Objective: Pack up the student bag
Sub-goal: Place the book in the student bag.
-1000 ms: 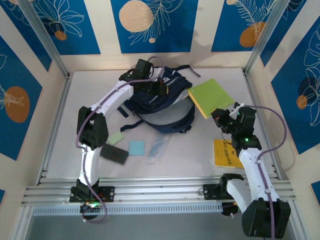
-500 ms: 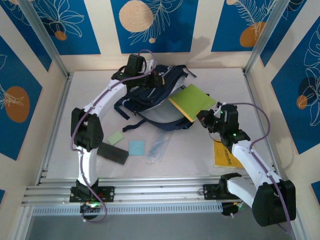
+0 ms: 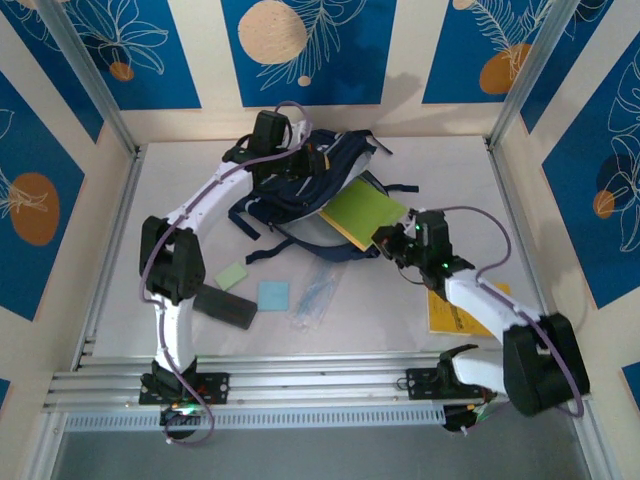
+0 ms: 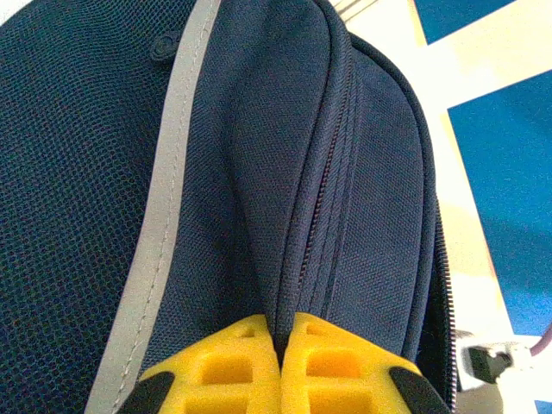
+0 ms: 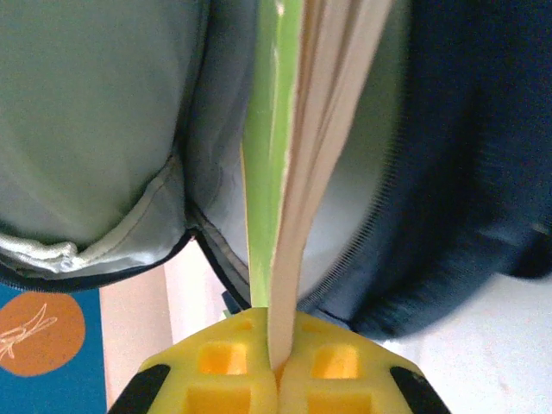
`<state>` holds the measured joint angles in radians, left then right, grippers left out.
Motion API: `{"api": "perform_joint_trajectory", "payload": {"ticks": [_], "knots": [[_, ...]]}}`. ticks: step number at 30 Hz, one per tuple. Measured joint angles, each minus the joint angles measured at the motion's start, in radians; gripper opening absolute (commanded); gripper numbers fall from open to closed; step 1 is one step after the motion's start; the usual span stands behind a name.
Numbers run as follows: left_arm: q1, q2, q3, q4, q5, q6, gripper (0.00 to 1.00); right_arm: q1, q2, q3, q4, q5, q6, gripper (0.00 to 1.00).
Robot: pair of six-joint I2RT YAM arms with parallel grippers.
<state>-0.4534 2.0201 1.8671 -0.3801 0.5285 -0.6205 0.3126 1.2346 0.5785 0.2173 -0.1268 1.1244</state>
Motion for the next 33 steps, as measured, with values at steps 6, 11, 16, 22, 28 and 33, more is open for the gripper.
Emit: {"api": "perform_joint_trajectory", "payload": {"ticks": [6,11,16,22,28,33], "knots": [[0.0,-0.026,-0.039,0.021,0.004,-0.005,0.0,0.076,0.265,0.157,0.208,-0.014,0.015,0.0],[0.0,-0.045,-0.066,0.045,0.006,-0.011,0.0,0.105,0.513,0.31,0.34,-0.039,0.069,0.0],[0.0,-0.052,-0.073,0.048,0.006,-0.011,0.0,0.127,0.724,0.478,0.359,-0.055,0.116,0.02],[0.0,-0.06,-0.093,0.055,-0.003,-0.009,0.0,0.135,0.779,0.532,0.327,-0.058,0.177,0.5],[0.0,-0.069,-0.122,0.067,-0.016,0.002,0.0,0.101,0.651,0.461,0.148,-0.04,0.152,0.75],[0.0,-0.077,-0.151,0.075,-0.027,0.021,0.0,0.042,0.411,0.414,-0.108,-0.005,0.038,0.8]]}}
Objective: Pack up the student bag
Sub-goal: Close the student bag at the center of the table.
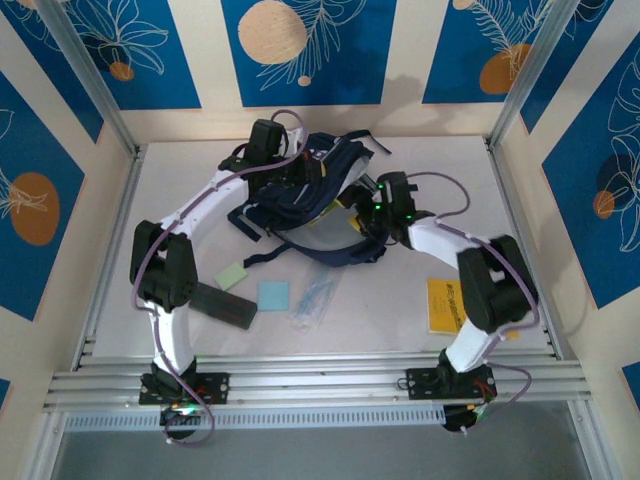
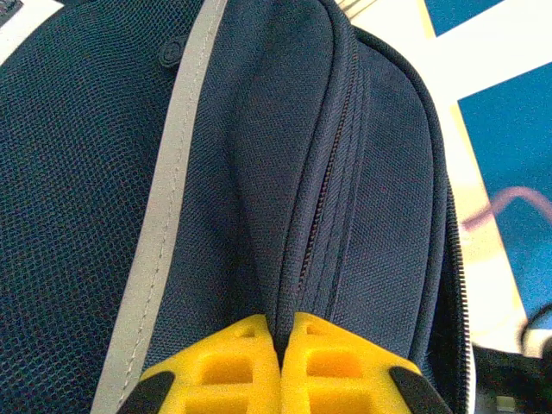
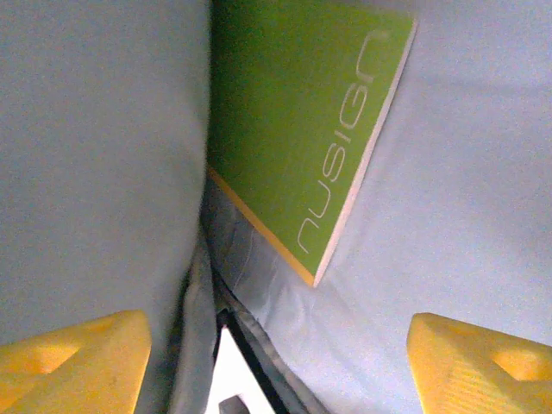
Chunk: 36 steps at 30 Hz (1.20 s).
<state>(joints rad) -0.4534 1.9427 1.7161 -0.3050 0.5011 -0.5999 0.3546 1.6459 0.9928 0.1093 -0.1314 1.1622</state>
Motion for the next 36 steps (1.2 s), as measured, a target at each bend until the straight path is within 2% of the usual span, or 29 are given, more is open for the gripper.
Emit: {"api": "perform_joint_trajectory", "payload": {"ticks": [5,9,13,14,15,17,18,20,29,36], "knots": [[-0.001,-0.016,-0.053,0.034,-0.008,0.008,0.0,-0.08,-0.226,-0.025,-0.293,0.065,-0.153,0.83],[-0.006,-0.034,-0.12,0.061,-0.015,0.008,0.0,-0.154,-0.352,-0.082,-0.509,0.143,-0.234,1.0],[-0.023,-0.038,-0.186,0.101,-0.015,0.016,0.0,-0.22,-0.45,-0.148,-0.705,0.242,-0.243,0.99],[-0.027,-0.039,-0.204,0.111,-0.015,0.02,0.03,-0.233,-0.466,-0.157,-0.755,0.267,-0.242,0.99],[-0.034,-0.04,-0.221,0.117,-0.015,0.024,0.13,-0.246,-0.473,-0.162,-0.796,0.283,-0.242,0.99],[-0.051,-0.044,-0.252,0.117,-0.016,0.03,0.43,-0.278,-0.479,-0.175,-0.866,0.304,-0.238,0.99],[-0.059,-0.049,-0.264,0.117,-0.018,0.034,0.51,-0.299,-0.479,-0.185,-0.89,0.308,-0.234,0.99],[-0.075,-0.07,-0.29,0.111,-0.026,0.037,0.57,-0.349,-0.48,-0.22,-0.927,0.309,-0.216,1.0],[-0.103,-0.202,-0.367,0.119,-0.058,0.06,0.61,-0.488,-0.589,-0.322,-1.049,0.319,-0.113,0.99],[-0.103,-0.214,-0.437,0.166,-0.076,0.044,0.62,-0.598,-0.59,-0.371,-1.08,0.318,-0.082,1.0]]}}
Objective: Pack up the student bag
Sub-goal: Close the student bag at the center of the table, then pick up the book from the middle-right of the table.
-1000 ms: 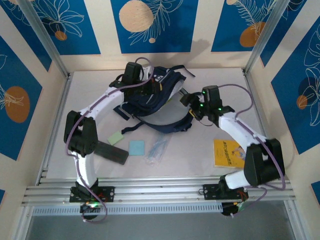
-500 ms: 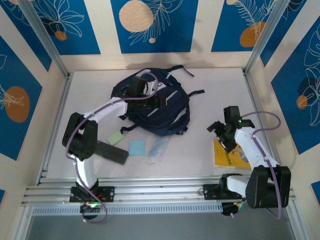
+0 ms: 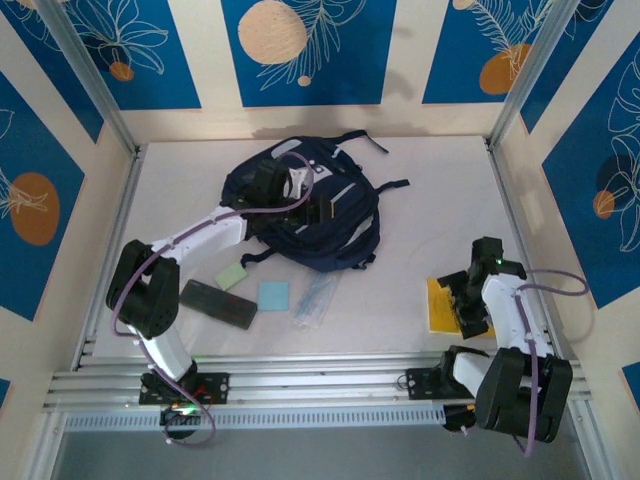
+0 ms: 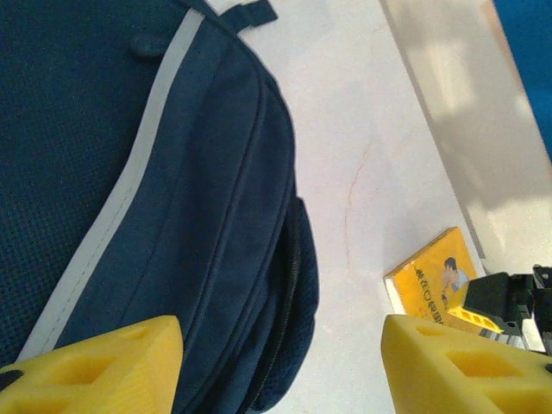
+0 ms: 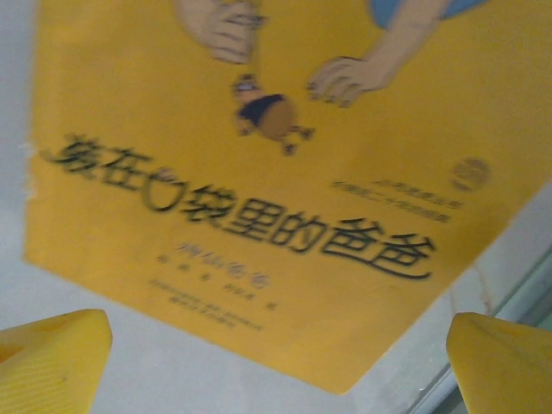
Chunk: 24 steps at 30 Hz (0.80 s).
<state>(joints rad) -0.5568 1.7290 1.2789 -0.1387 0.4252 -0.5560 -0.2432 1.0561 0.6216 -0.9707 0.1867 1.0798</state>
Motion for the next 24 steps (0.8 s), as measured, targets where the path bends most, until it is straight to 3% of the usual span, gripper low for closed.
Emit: {"api": "perform_joint_trajectory", "payload": {"ticks": [9,14,17,20,24], "knots": [[0.0,0.0,-0.027,0.034,-0.016,-0.034,0.63,-0.074,-0.012,-0.123,0.064,-0.029,0.047,0.98],[0.0,0.0,-0.029,0.045,-0.019,-0.04,0.63,-0.075,-0.012,-0.143,0.131,-0.049,0.059,0.8],[0.0,0.0,-0.033,0.047,-0.019,-0.041,0.63,-0.075,-0.013,-0.146,0.157,-0.059,0.051,0.58],[0.0,0.0,-0.04,0.05,-0.019,-0.045,0.63,-0.076,-0.023,-0.15,0.192,-0.057,0.018,0.45],[0.0,0.0,-0.052,0.05,-0.019,-0.05,0.63,-0.074,-0.04,-0.162,0.248,-0.069,-0.05,0.34]]}}
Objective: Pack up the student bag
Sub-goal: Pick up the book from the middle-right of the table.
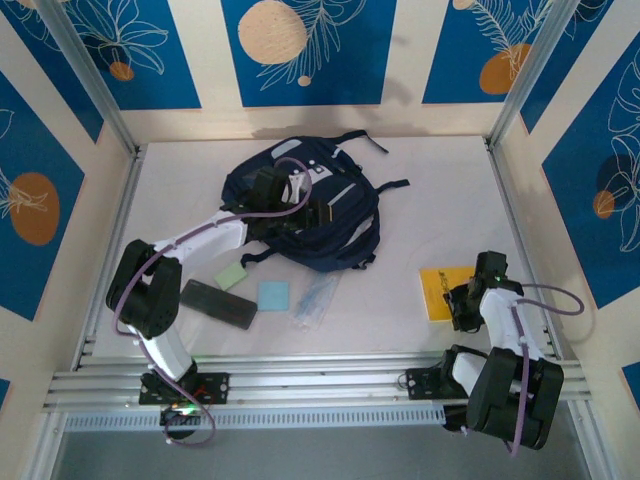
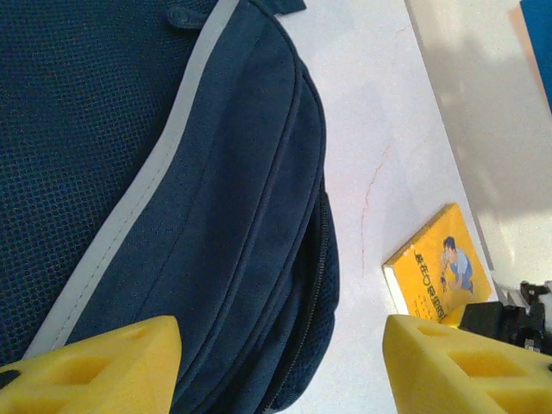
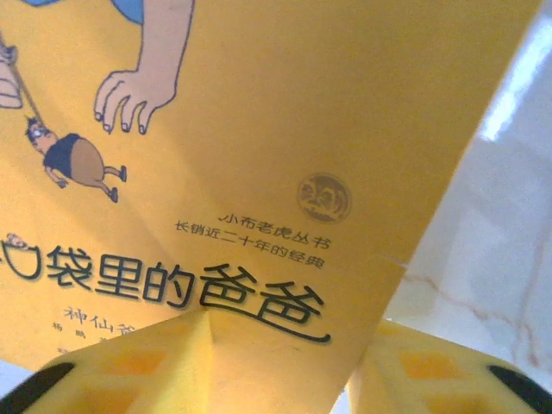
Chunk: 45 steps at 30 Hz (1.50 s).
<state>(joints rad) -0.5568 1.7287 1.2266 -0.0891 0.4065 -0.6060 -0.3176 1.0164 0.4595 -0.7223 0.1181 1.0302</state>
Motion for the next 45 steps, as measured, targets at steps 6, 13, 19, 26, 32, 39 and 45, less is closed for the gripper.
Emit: {"api": "perform_joint_trajectory", "payload": {"ticks": [6,13,19,26,32,39,45], "knots": [[0.0,0.0,-0.002,0.001,0.001,-0.016,0.63,0.028,-0.003,0.0,0.057,-0.039,-0.119,0.16],[0.0,0.0,-0.002,0.009,0.01,-0.025,0.62,0.034,0.083,0.059,0.095,-0.1,-0.252,0.0],[-0.007,0.0,-0.003,0.024,0.02,-0.04,0.62,0.035,0.135,0.116,0.107,-0.166,-0.364,0.0],[-0.045,0.003,-0.003,0.038,0.05,-0.055,0.62,0.062,0.208,0.199,0.094,-0.311,-0.5,0.0],[-0.1,0.051,0.007,0.053,0.092,-0.071,0.62,0.229,0.193,0.2,0.044,-0.37,-0.503,0.0],[-0.161,0.151,0.101,0.048,0.128,-0.069,0.6,0.277,0.153,0.2,-0.003,-0.381,-0.478,0.0],[-0.195,0.215,0.147,0.04,0.129,-0.058,0.59,0.264,0.222,0.2,0.043,-0.38,-0.453,0.13]]}}
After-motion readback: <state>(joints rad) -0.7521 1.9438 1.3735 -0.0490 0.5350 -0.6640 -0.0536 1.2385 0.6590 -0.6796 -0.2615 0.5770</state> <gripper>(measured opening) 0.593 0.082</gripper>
